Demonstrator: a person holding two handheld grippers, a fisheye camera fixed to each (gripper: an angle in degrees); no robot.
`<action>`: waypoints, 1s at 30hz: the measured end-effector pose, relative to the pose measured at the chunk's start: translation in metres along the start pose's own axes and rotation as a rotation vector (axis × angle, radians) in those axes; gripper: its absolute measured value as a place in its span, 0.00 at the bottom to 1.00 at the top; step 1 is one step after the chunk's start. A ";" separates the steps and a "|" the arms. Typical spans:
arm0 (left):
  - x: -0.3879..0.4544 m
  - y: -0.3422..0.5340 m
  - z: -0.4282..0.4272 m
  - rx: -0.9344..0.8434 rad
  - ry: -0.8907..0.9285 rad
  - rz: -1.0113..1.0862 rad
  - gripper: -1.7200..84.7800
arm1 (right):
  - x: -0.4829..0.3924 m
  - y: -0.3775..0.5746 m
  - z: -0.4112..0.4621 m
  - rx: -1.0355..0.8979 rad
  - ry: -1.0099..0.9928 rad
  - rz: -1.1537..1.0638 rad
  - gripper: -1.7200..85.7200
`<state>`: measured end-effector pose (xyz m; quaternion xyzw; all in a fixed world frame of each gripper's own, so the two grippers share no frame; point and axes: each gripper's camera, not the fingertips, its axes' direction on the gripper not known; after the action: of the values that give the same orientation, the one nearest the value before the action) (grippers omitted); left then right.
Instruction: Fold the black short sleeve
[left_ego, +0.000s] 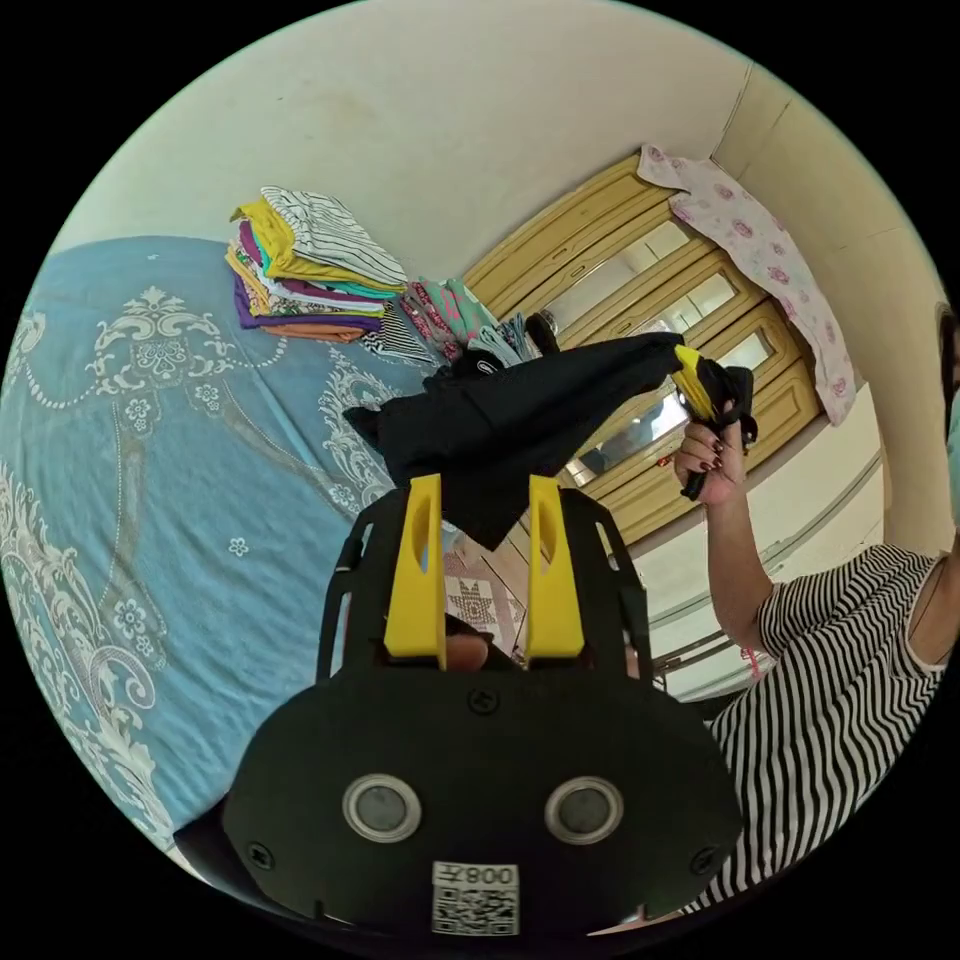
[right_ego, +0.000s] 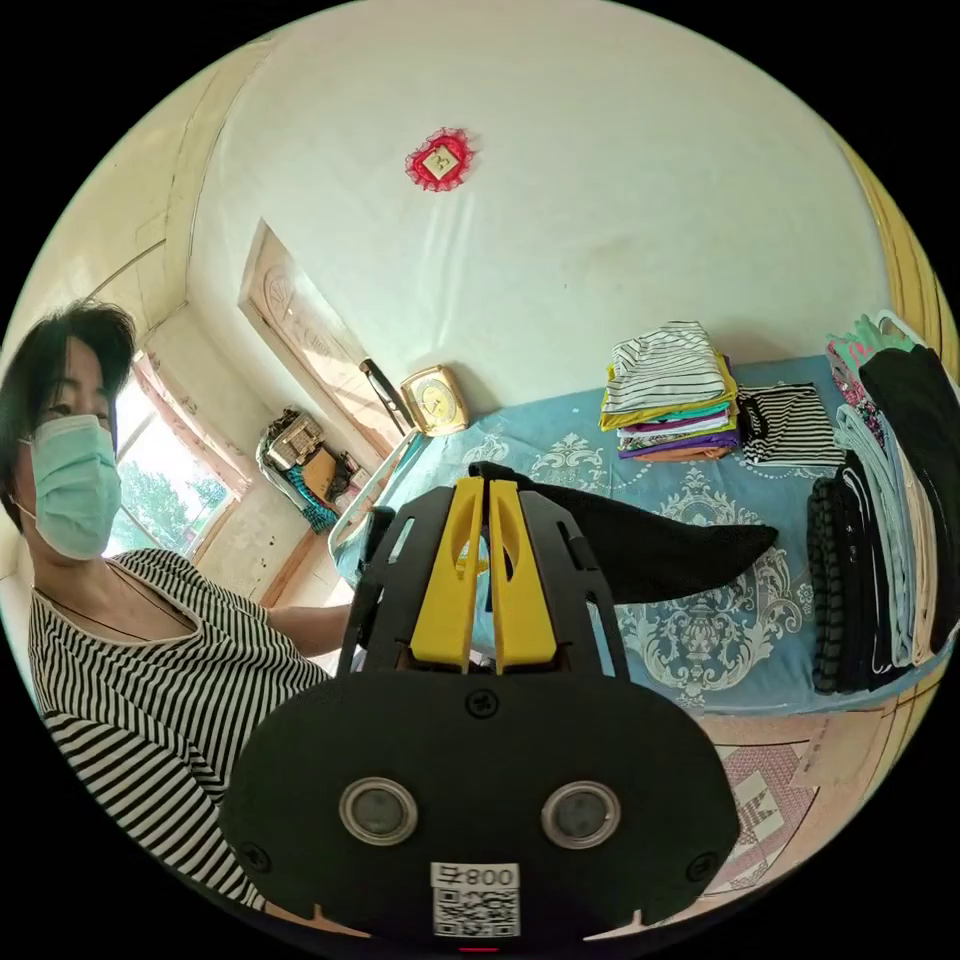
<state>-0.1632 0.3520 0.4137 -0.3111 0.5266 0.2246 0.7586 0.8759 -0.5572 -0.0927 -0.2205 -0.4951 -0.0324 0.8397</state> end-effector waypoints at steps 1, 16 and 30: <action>0.004 -0.001 0.001 -0.007 0.007 0.004 0.16 | -0.013 0.009 0.000 -0.013 -0.003 -0.005 0.02; 0.150 -0.035 -0.064 0.029 0.070 0.137 0.03 | -0.073 0.141 -0.029 0.003 0.110 0.167 0.03; 0.370 -0.077 -0.123 0.007 -0.075 0.498 0.03 | -0.242 0.201 -0.009 0.237 0.093 -0.088 0.13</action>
<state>-0.0654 0.2159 0.0531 -0.1604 0.5591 0.4142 0.7001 0.8151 -0.4191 -0.3689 -0.0959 -0.4651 -0.0205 0.8798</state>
